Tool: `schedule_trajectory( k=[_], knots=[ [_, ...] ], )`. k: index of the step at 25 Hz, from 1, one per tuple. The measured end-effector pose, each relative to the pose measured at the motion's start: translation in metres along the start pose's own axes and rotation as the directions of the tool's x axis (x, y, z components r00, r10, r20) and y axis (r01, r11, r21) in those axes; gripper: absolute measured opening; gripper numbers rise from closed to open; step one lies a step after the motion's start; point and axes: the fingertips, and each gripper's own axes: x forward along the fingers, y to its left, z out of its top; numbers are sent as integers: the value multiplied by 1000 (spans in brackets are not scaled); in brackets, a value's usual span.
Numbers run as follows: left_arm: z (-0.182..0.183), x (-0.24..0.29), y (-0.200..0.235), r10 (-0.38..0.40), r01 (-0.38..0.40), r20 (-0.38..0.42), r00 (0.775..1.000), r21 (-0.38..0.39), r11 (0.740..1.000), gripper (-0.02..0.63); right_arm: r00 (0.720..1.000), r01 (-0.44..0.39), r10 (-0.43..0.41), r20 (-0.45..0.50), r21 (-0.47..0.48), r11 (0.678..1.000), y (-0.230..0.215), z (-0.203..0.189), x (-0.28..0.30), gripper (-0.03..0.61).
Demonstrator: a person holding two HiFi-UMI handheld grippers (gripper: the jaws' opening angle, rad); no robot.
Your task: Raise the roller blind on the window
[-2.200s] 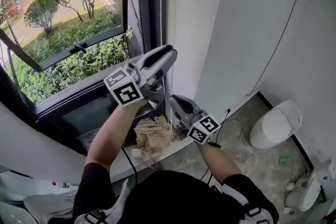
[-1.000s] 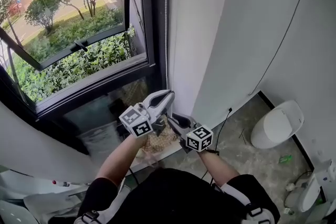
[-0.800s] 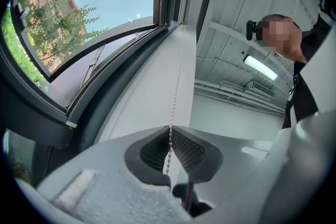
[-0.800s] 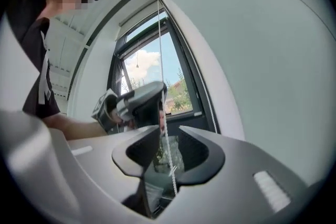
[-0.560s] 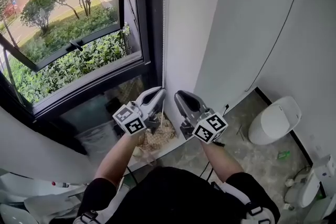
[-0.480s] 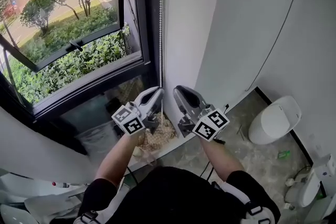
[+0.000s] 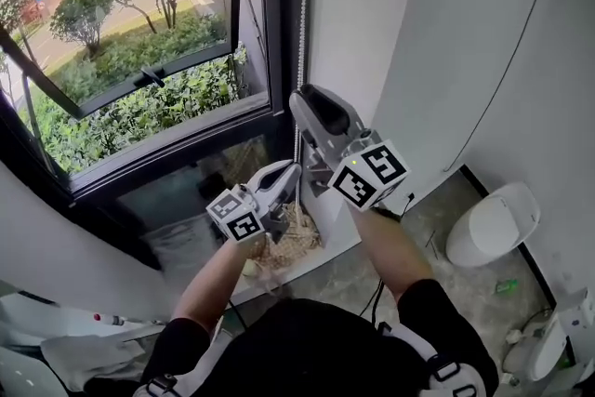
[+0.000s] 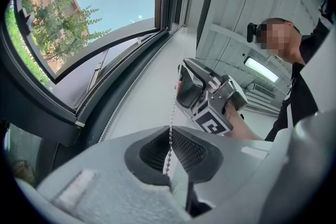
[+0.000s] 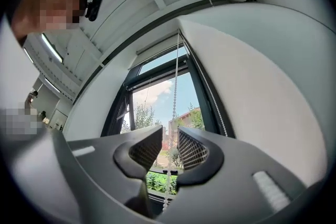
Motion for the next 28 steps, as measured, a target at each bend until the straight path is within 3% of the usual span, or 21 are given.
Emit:
schedule_trajectory(
  k=[2, 4, 8, 13, 18, 23, 26, 28],
  knots=[
    [-1, -2, -1, 0, 0, -3, 1000, -1, 1000, 12, 1000, 0, 0, -1, -34, 999, 1, 2, 4, 67],
    [-2, -5, -2, 1, -1, -3, 1000, -5, 1000, 14, 1000, 10, -9, 4, -71, 997, 2, 2, 4, 12],
    [-4, -4, -3, -6, 6, -1, 1000, -12, 1000, 14, 999, 19, -17, 39, -59, 998, 1, 7, -2, 15],
    [-15, -2, -4, -12, 12, -15, 1000, -25, 1000, 14, 998, 28, -19, 60, -161, 986, 5, 8, -20, 14],
    [-77, -1, 0, 2, -7, -125, 992, -45, 999, 14, 998, 66, -64, 25, -108, 992, -6, -30, -58, 12],
    [-162, -28, 20, 74, -117, -291, 954, -134, 984, 15, 993, 89, -89, -83, 2, 996, -10, -112, -105, 12],
    [-178, -40, 23, 95, -155, -307, 947, -180, 971, 15, 990, 96, -92, -110, 33, 995, -5, -126, -116, 14],
    [-176, -39, 21, 97, -150, -317, 944, -148, 978, 17, 990, 83, -80, -117, 19, 996, -2, -123, -114, 14]
  ],
)
